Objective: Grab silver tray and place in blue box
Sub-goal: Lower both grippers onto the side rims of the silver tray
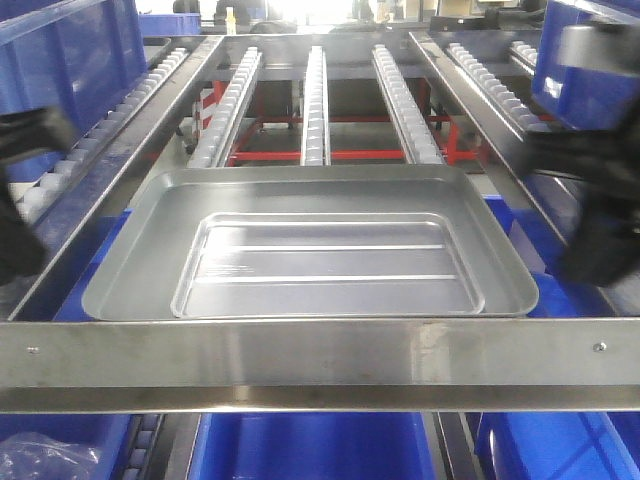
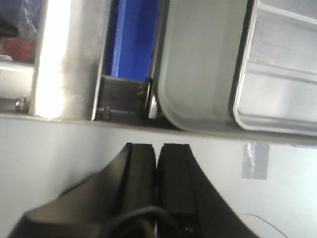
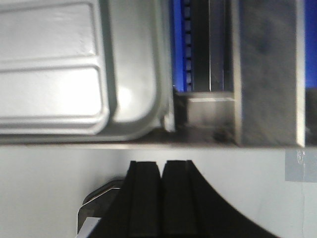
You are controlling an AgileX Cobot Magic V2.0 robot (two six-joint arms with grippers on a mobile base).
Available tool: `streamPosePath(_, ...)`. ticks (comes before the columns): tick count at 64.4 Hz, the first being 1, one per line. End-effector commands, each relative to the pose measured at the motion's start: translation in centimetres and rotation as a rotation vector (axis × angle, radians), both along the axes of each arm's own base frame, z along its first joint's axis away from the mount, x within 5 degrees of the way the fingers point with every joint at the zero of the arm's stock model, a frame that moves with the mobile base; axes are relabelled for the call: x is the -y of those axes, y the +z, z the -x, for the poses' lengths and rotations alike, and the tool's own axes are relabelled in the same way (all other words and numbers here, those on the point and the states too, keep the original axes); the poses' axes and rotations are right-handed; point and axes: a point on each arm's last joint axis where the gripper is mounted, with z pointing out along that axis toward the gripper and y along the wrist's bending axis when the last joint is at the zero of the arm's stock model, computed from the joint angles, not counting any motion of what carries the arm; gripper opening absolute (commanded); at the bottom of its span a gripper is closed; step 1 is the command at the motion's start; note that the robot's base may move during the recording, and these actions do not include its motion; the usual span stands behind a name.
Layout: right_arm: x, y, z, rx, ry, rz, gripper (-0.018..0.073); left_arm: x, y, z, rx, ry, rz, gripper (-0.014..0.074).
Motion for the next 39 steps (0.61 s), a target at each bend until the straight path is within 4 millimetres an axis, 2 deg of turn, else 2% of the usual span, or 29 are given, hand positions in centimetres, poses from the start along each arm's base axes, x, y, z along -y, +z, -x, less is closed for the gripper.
streamPosePath(1,-1.8,2.0,-2.0,0.077,0.002,0.008,0.006,1.7,1.8,-1.5,0.077,0.022,-0.035,-0.0007)
streamPosePath(6,-2.8,2.4,-3.4,0.076,-0.001,0.037,0.006,3.3,1.9,-2.5,0.084,-0.006,-0.109,-0.0007)
streamPosePath(20,-4.4,2.1,-7.0,0.07,0.044,0.075,0.0058,6.6,2.3,-5.4,0.081,-0.044,-0.061,-0.0006)
streamPosePath(27,-4.7,1.7,-7.9,0.033,0.057,0.105,0.0058,7.8,1.9,-6.6,0.032,-0.129,-0.091,-0.0006)
streamPosePath(39,-5.1,1.6,-8.9,0.034,0.058,0.107,0.0058,8.9,2.0,-8.3,0.032,-0.125,-0.087,-0.0006)
